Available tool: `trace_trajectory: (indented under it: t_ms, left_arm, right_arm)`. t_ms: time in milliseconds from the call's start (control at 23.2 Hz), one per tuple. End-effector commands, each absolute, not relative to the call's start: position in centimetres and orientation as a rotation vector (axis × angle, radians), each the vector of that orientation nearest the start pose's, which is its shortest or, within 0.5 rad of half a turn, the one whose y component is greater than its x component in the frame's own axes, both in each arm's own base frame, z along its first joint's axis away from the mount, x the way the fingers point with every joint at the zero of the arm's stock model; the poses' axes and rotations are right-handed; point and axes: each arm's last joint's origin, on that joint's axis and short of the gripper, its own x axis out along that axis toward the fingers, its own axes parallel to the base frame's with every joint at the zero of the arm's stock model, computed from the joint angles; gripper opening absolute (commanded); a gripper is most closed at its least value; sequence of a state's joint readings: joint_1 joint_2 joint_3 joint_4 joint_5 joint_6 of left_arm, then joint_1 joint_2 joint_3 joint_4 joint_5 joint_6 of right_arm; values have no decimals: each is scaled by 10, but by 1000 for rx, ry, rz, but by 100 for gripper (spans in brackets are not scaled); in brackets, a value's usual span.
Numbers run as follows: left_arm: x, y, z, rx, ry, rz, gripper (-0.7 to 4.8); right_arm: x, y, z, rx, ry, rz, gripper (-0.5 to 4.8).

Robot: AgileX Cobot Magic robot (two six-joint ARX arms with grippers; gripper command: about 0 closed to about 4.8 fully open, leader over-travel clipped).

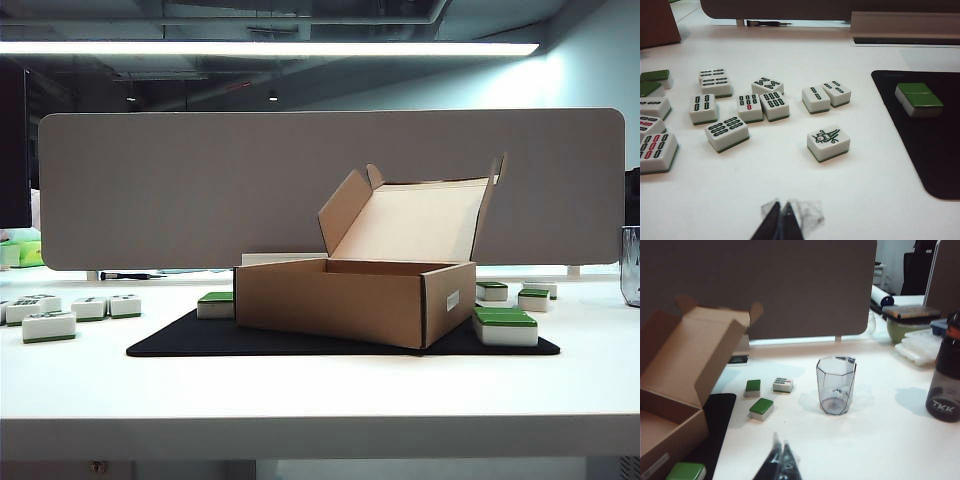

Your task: Pick up four mahjong tiles and put them into the paper box.

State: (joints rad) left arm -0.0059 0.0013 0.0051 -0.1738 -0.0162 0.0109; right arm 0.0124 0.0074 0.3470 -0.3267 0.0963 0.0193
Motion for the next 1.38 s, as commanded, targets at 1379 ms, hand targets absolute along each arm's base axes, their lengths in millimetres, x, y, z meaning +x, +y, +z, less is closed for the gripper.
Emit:
trace_trajectory:
  t_ms: [1379]
  left_arm:
    - [84,-7,210,-123,39,-215,-5]
  right_arm:
    - [-73,8,321,53,241,307,-1]
